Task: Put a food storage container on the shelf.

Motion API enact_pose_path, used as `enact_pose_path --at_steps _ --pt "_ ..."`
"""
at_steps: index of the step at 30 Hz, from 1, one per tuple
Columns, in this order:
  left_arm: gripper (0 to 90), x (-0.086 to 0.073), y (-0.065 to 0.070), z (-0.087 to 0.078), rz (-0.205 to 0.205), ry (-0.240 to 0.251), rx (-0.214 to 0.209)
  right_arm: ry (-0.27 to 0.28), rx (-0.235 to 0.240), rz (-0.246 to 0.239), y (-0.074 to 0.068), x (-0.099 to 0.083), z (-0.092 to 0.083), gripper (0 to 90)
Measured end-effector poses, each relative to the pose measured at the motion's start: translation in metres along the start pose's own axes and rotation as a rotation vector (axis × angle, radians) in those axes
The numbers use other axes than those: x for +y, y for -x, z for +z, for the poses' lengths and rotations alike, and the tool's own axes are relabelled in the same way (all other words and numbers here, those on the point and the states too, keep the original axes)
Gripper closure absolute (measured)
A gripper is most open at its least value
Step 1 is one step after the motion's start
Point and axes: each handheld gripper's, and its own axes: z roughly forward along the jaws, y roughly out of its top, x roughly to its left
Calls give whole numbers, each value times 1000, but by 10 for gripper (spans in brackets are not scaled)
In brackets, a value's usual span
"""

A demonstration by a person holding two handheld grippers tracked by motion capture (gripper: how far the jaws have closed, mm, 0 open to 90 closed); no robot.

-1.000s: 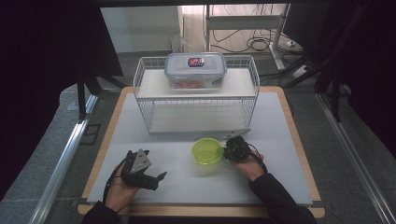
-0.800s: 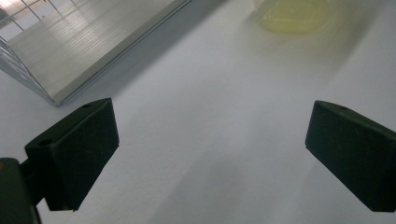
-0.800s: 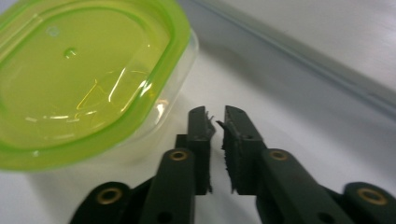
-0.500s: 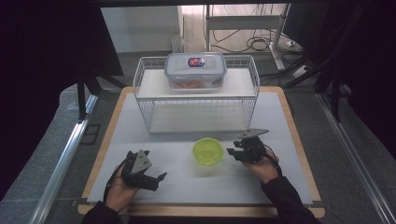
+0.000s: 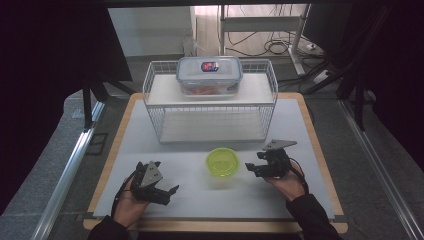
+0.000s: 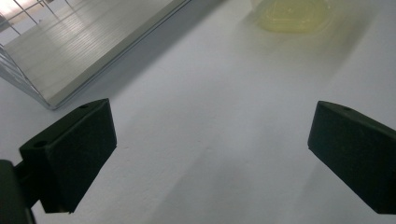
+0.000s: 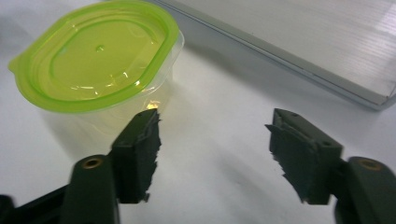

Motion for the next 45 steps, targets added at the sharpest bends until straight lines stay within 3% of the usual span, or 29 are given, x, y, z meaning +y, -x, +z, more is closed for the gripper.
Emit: enact_pose_path --at_steps 6,13,19,25,29,38,43,45 --pt "10 0 0 0 0 2 -2 -8 -9 44 2 3 -4 376" --pt "10 0 1 1 6 -2 -1 31 25 50 -1 7 -5 376" --pt "11 1 1 1 11 -6 2 74 67 60 -4 15 -5 464" --pt "11 1 3 2 23 -11 1 58 102 73 -9 24 9 526" --pt "11 1 3 2 30 -15 2 49 142 108 -8 30 20 570" --pt "12 1 5 3 39 -19 -3 2 180 185 -2 37 42 666" --pt "12 2 6 3 43 -18 -10 -12 238 253 3 36 44 738" --pt "12 2 7 3 48 -18 -10 -6 290 287 5 34 45 783"
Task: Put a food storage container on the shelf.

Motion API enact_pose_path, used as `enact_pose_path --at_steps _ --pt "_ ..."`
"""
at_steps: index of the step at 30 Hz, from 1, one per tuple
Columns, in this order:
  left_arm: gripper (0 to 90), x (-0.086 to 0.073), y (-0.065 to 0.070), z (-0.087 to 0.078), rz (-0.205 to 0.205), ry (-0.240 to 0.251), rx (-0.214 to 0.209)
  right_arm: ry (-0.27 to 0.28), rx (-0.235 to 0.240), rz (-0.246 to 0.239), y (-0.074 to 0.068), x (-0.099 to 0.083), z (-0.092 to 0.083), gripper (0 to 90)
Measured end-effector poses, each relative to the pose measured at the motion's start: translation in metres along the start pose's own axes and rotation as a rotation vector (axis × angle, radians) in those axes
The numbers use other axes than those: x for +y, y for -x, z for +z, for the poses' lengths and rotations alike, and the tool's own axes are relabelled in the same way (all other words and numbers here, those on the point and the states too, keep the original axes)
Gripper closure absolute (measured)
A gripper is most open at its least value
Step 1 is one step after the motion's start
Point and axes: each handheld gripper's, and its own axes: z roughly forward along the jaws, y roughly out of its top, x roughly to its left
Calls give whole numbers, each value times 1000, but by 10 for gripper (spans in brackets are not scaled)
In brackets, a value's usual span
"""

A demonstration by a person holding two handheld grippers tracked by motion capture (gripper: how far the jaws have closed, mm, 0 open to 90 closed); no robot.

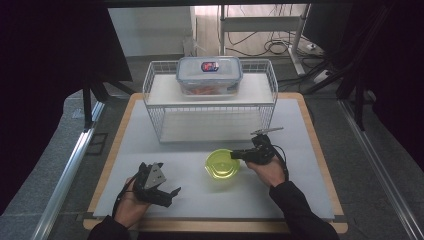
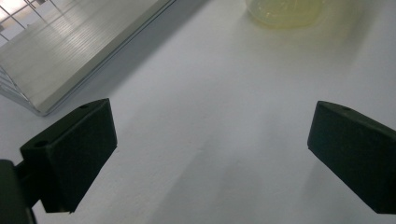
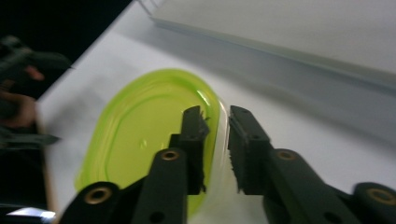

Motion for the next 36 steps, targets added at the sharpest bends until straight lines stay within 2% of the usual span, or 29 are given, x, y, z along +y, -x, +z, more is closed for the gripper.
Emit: enact_pose_path --at_steps 1,9,16,18,22,26,31,33,36 --pt "12 0 0 0 3 0 -1 1 22 18 1 0 0 793" --pt "12 0 0 0 1 4 -1 -7 63 39 -3 2 -2 807" --pt "13 0 0 0 4 2 -1 22 160 93 -4 3 -5 828" --pt "13 0 0 0 4 3 0 21 155 84 -6 5 -7 832" --pt "13 1 0 0 5 3 0 32 178 86 -8 6 -10 840" --pt "13 1 1 -1 5 3 0 31 168 75 -10 8 -11 840" --pt "13 1 1 0 6 2 -2 25 169 39 -13 10 -10 831" --pt "14 1 1 0 6 1 -2 21 140 9 -15 11 -9 824" --pt "14 1 1 0 7 3 -3 12 129 -5 -18 11 -8 808"
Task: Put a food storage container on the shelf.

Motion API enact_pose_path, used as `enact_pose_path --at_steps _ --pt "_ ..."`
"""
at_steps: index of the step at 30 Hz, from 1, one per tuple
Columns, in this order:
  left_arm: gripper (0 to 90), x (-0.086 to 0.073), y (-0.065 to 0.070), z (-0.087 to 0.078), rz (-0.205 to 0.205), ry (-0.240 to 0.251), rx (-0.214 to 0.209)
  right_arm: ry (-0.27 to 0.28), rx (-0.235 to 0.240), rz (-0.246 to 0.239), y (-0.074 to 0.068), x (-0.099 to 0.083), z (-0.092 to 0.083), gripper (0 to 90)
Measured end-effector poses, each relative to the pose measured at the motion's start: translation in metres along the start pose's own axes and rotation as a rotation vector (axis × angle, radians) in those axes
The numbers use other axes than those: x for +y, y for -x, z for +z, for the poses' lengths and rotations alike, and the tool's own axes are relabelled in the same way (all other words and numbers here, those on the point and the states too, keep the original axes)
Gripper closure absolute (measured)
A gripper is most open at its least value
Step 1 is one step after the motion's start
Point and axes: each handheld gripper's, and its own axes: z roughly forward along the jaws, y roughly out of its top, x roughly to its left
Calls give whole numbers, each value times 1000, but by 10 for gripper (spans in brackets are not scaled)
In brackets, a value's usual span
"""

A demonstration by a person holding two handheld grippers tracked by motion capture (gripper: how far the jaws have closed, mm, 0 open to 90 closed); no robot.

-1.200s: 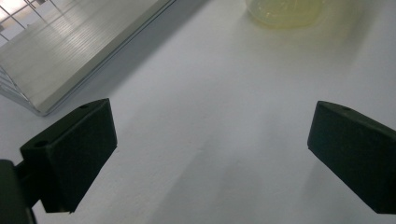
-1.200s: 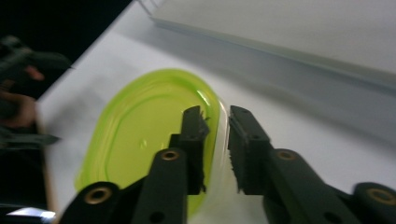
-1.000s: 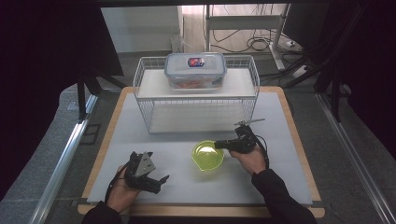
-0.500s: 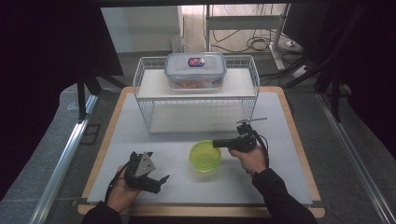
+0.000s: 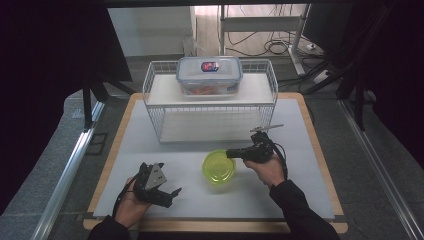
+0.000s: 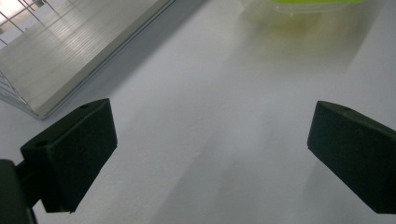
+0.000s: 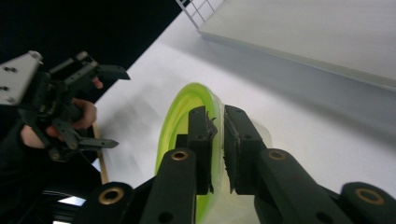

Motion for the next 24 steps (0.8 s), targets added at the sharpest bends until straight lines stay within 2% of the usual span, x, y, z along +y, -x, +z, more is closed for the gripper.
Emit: enact_pose_path --at_steps 7,10,12,14,17,21,24 --pt "13 0 0 0 3 -1 0 -3 1 -2 0 -1 3 783" --pt "14 0 0 0 3 -2 0 -6 -20 -4 -1 1 1 826" --pt "14 0 0 0 2 -1 0 -12 -6 12 -1 1 0 834" --pt "14 0 0 0 2 -1 0 -2 25 49 1 0 -1 840" --pt "15 0 0 0 1 -1 0 10 35 84 5 -1 -1 841" --pt "15 0 0 0 0 0 -1 25 52 118 9 -2 -3 842" --pt "15 0 0 0 -1 1 1 49 82 137 9 -1 -8 842"
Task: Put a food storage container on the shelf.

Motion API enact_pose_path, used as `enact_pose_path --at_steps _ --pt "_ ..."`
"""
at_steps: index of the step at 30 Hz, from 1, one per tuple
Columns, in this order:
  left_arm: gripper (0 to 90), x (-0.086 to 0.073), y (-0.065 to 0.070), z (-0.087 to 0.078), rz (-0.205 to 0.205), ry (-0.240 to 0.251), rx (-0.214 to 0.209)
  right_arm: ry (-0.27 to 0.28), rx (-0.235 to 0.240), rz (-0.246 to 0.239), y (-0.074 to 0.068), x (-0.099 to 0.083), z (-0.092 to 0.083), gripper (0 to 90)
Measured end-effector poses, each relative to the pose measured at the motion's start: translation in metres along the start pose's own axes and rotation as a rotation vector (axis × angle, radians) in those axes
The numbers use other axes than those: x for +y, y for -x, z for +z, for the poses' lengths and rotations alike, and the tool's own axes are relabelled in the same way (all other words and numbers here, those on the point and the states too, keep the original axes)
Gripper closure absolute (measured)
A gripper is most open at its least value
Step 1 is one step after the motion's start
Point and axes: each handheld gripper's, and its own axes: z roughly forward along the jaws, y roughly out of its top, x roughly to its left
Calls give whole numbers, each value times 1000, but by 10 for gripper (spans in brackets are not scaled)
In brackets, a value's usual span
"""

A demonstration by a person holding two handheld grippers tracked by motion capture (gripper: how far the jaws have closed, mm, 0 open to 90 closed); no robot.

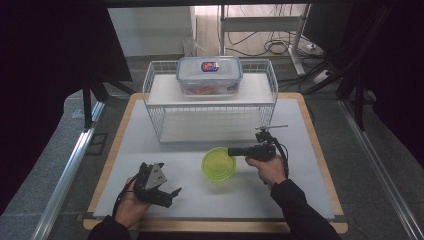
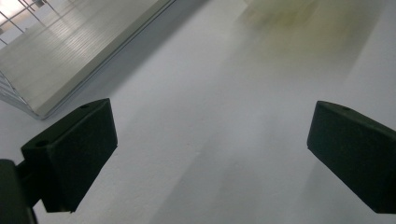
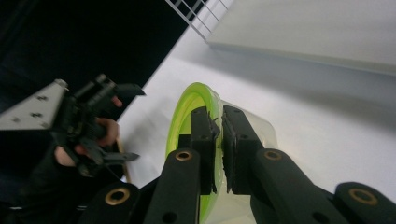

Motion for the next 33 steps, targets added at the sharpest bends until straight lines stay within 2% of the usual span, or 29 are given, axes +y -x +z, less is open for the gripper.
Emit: enact_pose_path --at_steps 3,8,14,16,17,20,25,33 --pt "14 0 -1 -1 -4 4 4 16 10 -2 -3 3 -4 841" --pt "13 1 -3 -4 -37 32 -2 51 47 12 -9 8 -12 841" --pt "7 0 -7 -7 -65 55 -11 92 75 14 -23 20 -24 841" --pt "6 0 -7 -8 -85 68 -20 101 76 9 -28 26 -28 840" --pt "6 1 -8 -9 -79 66 -22 103 77 10 -31 29 -30 840" --pt "6 0 -9 -10 -99 80 -32 117 73 -2 -39 39 -35 840" --pt "6 0 -9 -9 -102 79 -36 138 83 -2 -53 55 -44 840" --pt "6 0 -9 -9 -81 68 -38 184 92 -15 -76 87 -58 840"
